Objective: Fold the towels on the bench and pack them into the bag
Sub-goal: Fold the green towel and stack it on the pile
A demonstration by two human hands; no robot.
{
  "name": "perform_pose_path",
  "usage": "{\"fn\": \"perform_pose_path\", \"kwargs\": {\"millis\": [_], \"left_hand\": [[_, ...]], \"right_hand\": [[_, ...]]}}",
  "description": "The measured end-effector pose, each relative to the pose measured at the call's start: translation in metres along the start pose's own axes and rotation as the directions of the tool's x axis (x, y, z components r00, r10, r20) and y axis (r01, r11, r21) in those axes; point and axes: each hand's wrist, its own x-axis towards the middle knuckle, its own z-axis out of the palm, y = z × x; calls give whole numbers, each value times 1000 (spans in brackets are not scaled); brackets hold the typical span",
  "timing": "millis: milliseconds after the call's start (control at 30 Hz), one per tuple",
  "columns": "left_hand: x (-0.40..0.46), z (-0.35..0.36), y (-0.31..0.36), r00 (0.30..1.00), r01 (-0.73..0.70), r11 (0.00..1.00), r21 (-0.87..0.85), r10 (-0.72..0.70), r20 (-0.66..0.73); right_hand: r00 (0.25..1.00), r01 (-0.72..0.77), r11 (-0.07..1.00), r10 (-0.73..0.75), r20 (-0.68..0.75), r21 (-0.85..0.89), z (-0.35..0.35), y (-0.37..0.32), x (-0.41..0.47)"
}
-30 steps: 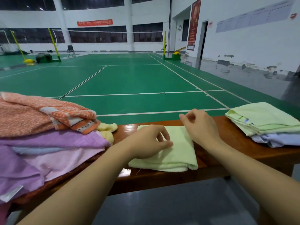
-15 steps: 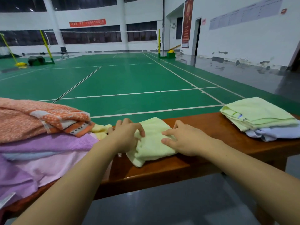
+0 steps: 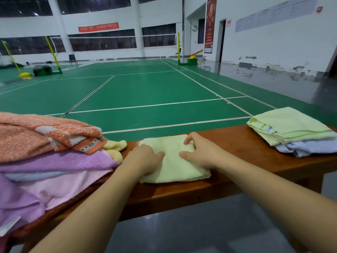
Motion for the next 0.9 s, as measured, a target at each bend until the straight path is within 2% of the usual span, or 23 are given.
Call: {"fn": "perform_pose_path", "kwargs": {"millis": [100,167,233,300,367,433,500,600,667,767,833,867,900], "left_hand": [[1,2,3,998,-5,974,-225,-11,-70],[1,1,4,995,-34,916,-400,-7,-101],[0,3,7,995,-62,791,-609,-2,-104],[2,6,14,993,-87,615,-784,-9,-117],[6,8,31,991,-122,430,-894,-2,-136],[10,10,56,985,-169,333,-928,31,-168],[13,13,91,964,-264,350,-899,106,-242],[16,13,154,894,-448,384,-808,219,-392],[20,9,199,867,-498,365,-787,244,-435],[28,4,264,882,-457,309,-834,284,-377],[38,11,299,900,-383,317,-868,338,-274],[42,18,314,906,-357,373,-856,360,-221],[46,29,327,913,-340,476,-811,373,-164]], "right_hand": [[997,57,998,-56,-60,17,7,1,0],[992,72,995,-65,-104,67,7,5,0],[988,80,986,-60,-143,143,3,13,2],[984,78,960,-30,-178,267,-7,24,2],[973,74,931,11,-231,357,-25,40,0],[950,80,926,42,-309,369,-47,59,0],[916,96,930,56,-397,354,-72,79,-3],[870,93,960,52,-491,266,-118,110,-14],[846,46,975,79,-527,219,-153,131,-24],[824,-61,976,167,-541,207,-200,165,-31],[816,-160,969,236,-527,186,-220,189,-27],[816,-227,963,271,-511,148,-224,203,-22],[826,-300,951,299,-478,78,-223,217,-18]]}}
